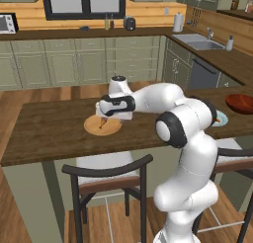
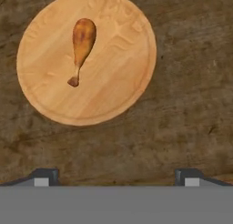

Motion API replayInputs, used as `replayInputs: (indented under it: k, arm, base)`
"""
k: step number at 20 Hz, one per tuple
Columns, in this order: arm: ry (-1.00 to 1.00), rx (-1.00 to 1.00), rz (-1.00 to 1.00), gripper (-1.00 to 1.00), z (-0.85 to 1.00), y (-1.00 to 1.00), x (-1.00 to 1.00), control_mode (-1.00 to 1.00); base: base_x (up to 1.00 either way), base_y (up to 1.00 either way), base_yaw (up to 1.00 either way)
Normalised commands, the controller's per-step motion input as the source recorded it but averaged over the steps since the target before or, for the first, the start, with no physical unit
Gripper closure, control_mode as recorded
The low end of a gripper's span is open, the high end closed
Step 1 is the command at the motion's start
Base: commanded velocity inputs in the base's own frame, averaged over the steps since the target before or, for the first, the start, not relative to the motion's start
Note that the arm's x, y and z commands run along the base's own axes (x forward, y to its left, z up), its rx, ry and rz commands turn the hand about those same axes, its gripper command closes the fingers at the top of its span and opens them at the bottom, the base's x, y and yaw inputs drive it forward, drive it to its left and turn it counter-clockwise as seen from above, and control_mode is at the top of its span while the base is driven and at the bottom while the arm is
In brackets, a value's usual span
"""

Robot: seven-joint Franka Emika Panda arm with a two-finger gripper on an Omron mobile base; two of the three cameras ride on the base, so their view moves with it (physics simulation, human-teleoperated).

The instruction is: Pick the chicken drumstick and carrot from their plates and place them in the bowl. Then put the bowl in the fridge.

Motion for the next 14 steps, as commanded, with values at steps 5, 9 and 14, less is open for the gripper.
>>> replayInputs:
  k: [5,9,14]
  arm:
    - [0.03,-0.03,-0.06,-1.0,-0.25,0.32,0.61,-1.0]
    - [0.02,-0.06,-0.04,-1.0,-0.34,0.15,0.39,-1.0]
    - [0.02,-0.06,-0.04,-1.0,-0.37,0.05,0.31,-1.0]
  base:
    - [0.0,0.0,0.0]
    - [0.0,0.0,0.0]
    - [0.0,0.0,0.0]
